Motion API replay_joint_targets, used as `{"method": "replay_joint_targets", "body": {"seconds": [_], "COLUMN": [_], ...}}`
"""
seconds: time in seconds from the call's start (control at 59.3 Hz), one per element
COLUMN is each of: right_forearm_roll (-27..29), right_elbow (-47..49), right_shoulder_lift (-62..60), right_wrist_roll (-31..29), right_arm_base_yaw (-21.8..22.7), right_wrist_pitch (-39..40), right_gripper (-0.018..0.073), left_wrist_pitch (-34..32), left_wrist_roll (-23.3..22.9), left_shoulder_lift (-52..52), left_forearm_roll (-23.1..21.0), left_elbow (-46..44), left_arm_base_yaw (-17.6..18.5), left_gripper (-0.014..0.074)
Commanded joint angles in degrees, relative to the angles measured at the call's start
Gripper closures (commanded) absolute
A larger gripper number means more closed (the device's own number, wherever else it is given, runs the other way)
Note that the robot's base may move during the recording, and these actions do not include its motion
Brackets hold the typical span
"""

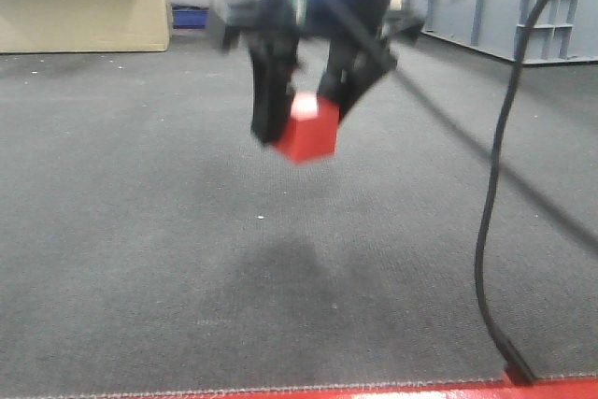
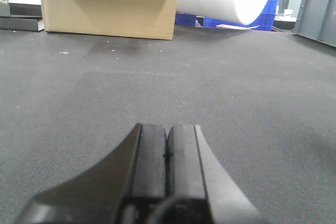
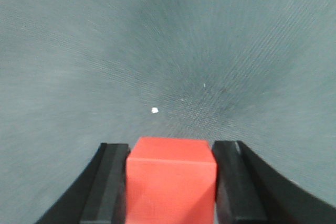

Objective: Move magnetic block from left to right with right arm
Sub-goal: 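Set the cube on the carpet and open the right gripper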

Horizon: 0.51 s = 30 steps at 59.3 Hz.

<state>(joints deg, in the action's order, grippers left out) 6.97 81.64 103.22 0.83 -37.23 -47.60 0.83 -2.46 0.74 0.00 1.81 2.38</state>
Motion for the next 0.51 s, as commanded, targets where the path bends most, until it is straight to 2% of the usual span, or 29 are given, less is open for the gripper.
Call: {"method": "replay_joint_targets", "body": {"seconds": [0.0,0.337,0.405,0.489], "right_forearm_roll": [0.4,0.4,0.4,0.4], "right_elbow": [2.3,2.3,2.3,2.3], "right_shoulder_lift": [-0.6,2.4,2.4,2.4], "right_wrist_roll": [0.1,0.1,0.1,0.1], "right_arm_base_yaw": [0.4,0.4,0.4,0.4], "right_wrist_pitch": [3.1,3.3,3.3,3.3], "right_gripper": [0.0345,0.0323,0.0256,0.0098], "left_wrist_pitch": [-5.2,-5.2,-5.2,-5.2], "left_wrist_roll": [-0.2,-0.2,-0.2,-0.2], "left_shoulder_lift": [0.6,0.6,0.6,0.6], "left_forearm_roll": [0.0,0.0,0.0,0.0], "left_elbow": [0.6,0.6,0.6,0.6], "left_arm_base_yaw": [0.3,0.3,0.3,0.3], "left_gripper": [0.0713,0.0713,0.0713,0.0713]}}
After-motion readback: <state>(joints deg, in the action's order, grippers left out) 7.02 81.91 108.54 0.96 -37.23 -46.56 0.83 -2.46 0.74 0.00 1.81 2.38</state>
